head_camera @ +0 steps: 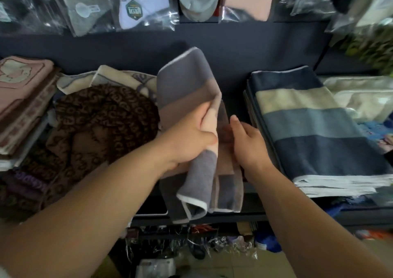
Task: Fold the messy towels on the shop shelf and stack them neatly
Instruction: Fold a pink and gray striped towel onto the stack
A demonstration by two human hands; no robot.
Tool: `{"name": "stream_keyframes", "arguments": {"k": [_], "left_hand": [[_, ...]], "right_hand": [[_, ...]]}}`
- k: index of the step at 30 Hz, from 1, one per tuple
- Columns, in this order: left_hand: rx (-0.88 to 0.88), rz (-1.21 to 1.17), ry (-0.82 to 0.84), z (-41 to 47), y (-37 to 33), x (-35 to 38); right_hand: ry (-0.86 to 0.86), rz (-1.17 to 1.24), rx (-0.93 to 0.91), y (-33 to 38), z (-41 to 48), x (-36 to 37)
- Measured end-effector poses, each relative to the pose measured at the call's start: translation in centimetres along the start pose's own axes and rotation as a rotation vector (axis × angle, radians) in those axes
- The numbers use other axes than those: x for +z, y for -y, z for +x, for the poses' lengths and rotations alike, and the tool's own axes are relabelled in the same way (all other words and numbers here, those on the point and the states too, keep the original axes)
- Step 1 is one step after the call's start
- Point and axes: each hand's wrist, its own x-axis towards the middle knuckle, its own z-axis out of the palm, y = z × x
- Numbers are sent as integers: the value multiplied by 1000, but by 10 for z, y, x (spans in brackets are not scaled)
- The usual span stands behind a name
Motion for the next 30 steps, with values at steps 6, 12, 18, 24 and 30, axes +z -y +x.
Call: {"name": "stream_keyframes", "arguments": {"k": [6, 12, 18, 24, 30], "left_hand": [[-154, 51, 177, 9, 20, 43], [-130, 23, 63, -4, 21, 23], [74, 581, -99, -6, 43, 10], [-70, 957, 96, -5, 77, 17], [-47, 869, -46, -5, 72, 8]], "right_hand": [[115, -20, 96, -11, -13, -17], [128, -107, 21, -11, -15, -20], [133, -177, -35, -8, -20, -26], [192, -222, -26, -11, -29, -32], [307, -56, -12, -11, -41, -31]]}}
